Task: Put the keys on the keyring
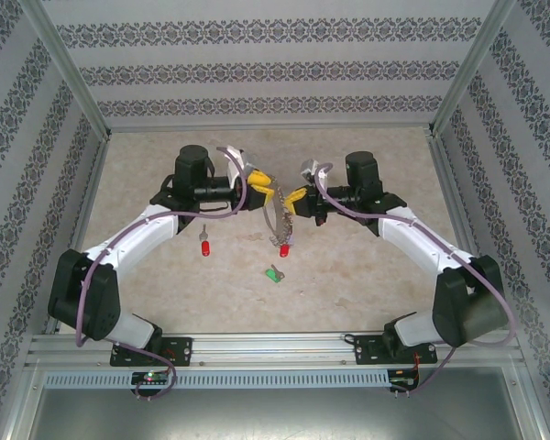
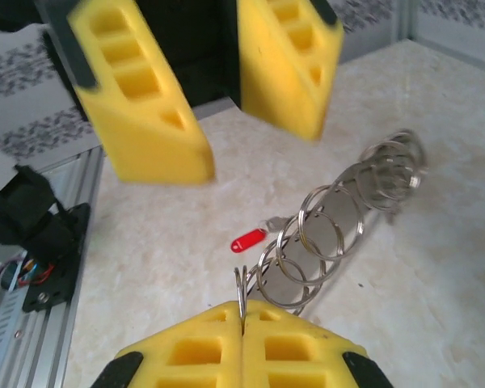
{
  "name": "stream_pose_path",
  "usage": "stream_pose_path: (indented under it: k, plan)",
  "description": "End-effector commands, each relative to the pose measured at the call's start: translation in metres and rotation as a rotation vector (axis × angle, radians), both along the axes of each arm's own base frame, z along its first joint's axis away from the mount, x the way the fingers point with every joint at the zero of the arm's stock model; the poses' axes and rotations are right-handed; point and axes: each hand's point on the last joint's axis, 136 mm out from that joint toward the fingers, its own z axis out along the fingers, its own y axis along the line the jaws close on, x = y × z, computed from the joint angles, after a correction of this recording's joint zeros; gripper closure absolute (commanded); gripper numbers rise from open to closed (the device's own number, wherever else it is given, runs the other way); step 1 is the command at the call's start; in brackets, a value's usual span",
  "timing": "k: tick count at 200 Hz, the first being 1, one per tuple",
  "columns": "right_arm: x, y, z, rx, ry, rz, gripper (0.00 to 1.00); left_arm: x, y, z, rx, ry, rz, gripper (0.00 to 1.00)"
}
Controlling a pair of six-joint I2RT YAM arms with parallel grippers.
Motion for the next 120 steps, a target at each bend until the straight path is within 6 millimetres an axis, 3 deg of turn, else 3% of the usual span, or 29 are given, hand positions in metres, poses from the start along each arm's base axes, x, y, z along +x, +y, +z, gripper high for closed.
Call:
stream_pose_path:
  k: [1,25,68,100,120]
  plan:
    - [0.019,0.000,0.012,0.016,0.032,-0.076,1.00,0.040,0.027,-0.006,-0.136,0.185,0.255,0.51]
    - [0.012,0.009,0.021,0.030,-0.005,-0.066,1.00,0.057,0.047,-0.027,-0.200,0.368,0.368,0.44]
    - [0.018,0.008,0.044,0.079,-0.038,-0.086,1.00,0.066,0.059,-0.050,-0.331,0.564,0.397,0.34]
    - [0.018,0.009,0.068,0.135,-0.069,-0.090,1.00,0.075,0.051,-0.059,-0.396,0.701,0.341,0.29]
    - [0.020,0.008,0.076,0.162,-0.086,-0.099,1.00,0.075,0.046,-0.050,-0.440,0.688,0.278,0.25]
